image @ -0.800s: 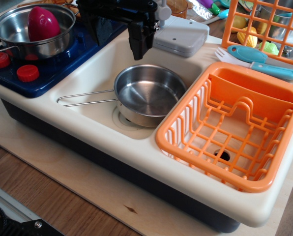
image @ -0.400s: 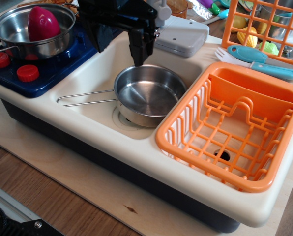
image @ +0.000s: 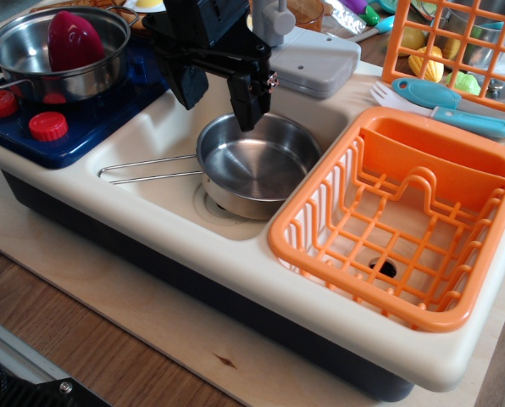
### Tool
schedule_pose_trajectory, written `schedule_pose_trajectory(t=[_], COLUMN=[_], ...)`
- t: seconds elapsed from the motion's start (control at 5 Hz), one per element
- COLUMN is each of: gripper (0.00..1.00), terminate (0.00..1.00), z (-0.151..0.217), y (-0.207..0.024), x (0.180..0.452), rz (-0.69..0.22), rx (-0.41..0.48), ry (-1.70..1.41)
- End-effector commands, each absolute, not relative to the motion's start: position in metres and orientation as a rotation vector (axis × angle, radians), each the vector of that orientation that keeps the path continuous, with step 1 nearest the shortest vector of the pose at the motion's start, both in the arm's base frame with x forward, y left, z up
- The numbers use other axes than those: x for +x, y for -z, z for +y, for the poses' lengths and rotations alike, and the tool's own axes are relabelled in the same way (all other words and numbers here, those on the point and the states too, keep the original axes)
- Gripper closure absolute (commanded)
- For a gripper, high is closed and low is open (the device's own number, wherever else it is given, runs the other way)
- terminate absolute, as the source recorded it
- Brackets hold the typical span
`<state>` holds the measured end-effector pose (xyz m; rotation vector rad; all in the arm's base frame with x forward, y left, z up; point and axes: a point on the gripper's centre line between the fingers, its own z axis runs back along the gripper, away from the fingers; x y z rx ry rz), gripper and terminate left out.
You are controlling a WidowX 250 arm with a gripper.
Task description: Put pan from sink into drying rack
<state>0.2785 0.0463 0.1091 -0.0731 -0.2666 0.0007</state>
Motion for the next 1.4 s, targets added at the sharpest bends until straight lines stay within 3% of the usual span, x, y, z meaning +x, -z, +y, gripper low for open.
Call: schedule_pose_trajectory(t=[0.0,0.4,0.6,1.2], gripper=[0.0,0.0,1.0,1.0], terminate=[0.0,0.0,0.0,0.0], z=[0.051,0.053,0.053,0.05], y=[-0.097,-0.08,-0.081,-0.087], x=[0.283,0.28,0.281,0.283], rz=[-0.296,-0.312,-0.304,-0.272], rx=[-0.075,-0.079,-0.071,-0.058], ry=[-0.005,-0.029,-0.027,-0.013])
